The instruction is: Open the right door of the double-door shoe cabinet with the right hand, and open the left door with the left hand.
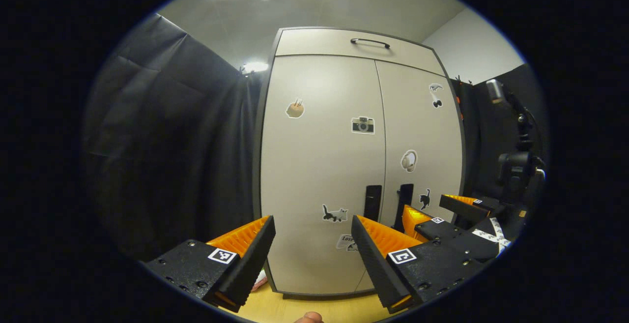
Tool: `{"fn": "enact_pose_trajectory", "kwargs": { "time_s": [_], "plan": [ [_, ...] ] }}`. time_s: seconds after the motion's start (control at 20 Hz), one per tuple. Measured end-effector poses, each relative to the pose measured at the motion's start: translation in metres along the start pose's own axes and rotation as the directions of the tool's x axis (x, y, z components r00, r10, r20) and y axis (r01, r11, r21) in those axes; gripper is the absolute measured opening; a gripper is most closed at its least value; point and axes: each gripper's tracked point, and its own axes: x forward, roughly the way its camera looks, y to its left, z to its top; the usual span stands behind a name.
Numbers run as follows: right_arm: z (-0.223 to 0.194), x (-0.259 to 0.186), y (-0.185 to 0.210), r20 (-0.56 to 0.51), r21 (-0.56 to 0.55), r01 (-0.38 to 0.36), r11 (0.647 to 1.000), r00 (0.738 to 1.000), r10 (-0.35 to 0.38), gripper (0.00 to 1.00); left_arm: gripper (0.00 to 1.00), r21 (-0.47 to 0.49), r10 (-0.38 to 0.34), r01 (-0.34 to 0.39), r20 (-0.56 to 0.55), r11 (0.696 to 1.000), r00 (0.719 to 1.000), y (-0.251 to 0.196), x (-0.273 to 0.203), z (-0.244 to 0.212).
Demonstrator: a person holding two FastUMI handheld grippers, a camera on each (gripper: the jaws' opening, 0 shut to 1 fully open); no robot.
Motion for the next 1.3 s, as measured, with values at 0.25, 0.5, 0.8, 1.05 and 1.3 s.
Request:
{"fn": "enact_pose_trajectory", "kwargs": {
  "time_s": [0.25,0.5,0.8,1.05,1.3],
  "plan": [
    [-0.017,0.029,-0.003,-0.036,-0.005,0.026,1.0,0.999,-0.026,0.93,0.96,0.009,0.026,-0.026,-0.012,1.0,1.0,0.024,0.012,-0.011],
    [-0.023,0.04,0.004,-0.051,0.036,0.003,0.999,0.999,-0.001,0.87,0.96,0.034,0.017,-0.018,0.005,0.999,1.0,0.021,0.03,-0.009],
    [-0.029,0.054,0.022,-0.068,0.087,-0.046,0.995,0.996,0.052,0.47,0.96,0.046,-0.044,0.044,-0.007,0.998,0.999,0.001,0.043,-0.015],
    [-0.03,0.054,0.021,-0.058,0.054,-0.016,0.998,0.998,0.02,0.27,0.96,0.047,-0.032,0.033,-0.018,0.998,0.999,0.006,0.047,-0.019],
    [-0.032,0.054,0.021,-0.081,0.07,-0.034,0.997,0.996,0.04,0.17,0.96,0.023,-0.018,0.019,-0.045,1.0,0.999,0.009,0.045,-0.028]
  ]
}}
